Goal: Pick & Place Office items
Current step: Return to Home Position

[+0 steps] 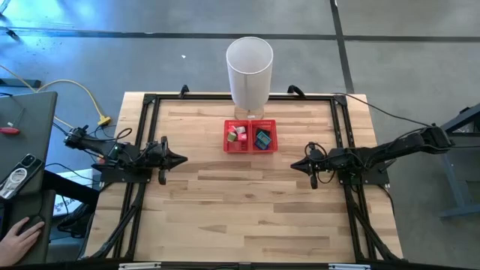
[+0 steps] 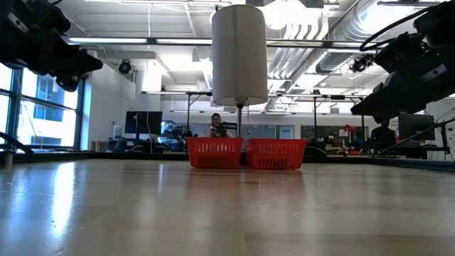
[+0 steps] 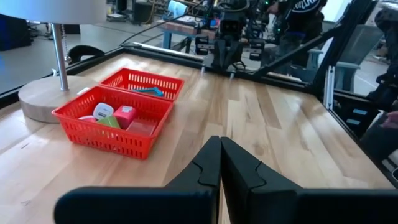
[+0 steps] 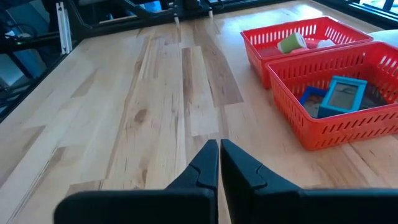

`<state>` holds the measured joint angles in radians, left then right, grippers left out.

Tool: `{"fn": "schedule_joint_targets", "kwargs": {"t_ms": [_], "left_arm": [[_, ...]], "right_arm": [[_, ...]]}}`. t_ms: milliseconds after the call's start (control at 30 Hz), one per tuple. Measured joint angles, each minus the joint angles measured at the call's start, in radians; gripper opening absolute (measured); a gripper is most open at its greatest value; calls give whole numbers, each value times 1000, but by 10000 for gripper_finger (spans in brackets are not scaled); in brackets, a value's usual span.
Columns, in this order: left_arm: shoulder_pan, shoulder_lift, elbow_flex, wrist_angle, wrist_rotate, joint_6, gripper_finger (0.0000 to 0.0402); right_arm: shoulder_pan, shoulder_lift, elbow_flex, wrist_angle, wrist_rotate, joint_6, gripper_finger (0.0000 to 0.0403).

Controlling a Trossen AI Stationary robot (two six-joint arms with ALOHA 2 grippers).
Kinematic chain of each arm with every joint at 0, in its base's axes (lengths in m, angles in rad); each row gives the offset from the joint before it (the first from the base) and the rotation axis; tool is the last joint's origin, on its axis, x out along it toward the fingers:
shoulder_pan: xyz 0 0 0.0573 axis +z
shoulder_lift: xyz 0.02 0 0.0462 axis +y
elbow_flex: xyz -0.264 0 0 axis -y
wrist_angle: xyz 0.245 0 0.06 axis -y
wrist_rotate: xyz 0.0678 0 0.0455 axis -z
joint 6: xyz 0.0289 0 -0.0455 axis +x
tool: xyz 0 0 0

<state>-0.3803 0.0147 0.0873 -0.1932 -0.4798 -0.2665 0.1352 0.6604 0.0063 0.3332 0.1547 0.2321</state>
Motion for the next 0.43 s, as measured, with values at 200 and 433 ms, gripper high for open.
{"fn": "schedule_joint_targets", "kwargs": {"t_ms": [200, 433], "left_arm": [[-3, 0, -1, -2, 0, 7, 1], [-3, 1, -1, -6, 0, 6, 1]], "right_arm": [[0, 0, 0, 0, 0, 0, 4], [0, 0, -1, -1, 0, 0, 4]]}}
